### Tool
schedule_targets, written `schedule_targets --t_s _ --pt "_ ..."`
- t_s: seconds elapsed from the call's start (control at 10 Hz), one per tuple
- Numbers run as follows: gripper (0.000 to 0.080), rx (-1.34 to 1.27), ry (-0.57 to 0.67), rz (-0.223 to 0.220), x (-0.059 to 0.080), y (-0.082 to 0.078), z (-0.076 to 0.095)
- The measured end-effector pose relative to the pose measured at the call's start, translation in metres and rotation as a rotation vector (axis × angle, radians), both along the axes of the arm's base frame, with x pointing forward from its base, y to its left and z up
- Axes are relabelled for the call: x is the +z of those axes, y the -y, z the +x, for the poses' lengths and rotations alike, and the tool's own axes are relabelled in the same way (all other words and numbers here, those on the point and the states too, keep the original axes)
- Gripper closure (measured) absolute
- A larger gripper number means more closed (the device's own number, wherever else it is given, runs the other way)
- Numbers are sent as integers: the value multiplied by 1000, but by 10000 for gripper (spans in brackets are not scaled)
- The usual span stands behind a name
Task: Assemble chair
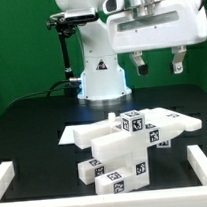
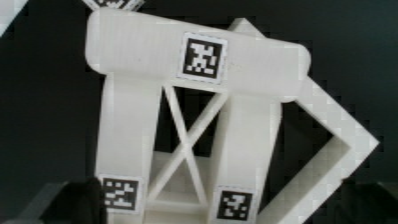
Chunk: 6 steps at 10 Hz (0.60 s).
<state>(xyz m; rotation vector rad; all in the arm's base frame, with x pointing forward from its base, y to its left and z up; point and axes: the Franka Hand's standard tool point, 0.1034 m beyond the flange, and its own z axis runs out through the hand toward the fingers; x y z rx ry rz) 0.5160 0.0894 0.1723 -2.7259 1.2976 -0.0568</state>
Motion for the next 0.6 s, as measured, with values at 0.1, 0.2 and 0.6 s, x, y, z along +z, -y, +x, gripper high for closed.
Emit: schedule_targets --t_s 0.1,0.2,0.6 --pt "151 1 0 0 0 -1 0" --pt "151 5 0 -1 -1 -2 -1" --pt "151 359 83 -51 -19 -37 -40"
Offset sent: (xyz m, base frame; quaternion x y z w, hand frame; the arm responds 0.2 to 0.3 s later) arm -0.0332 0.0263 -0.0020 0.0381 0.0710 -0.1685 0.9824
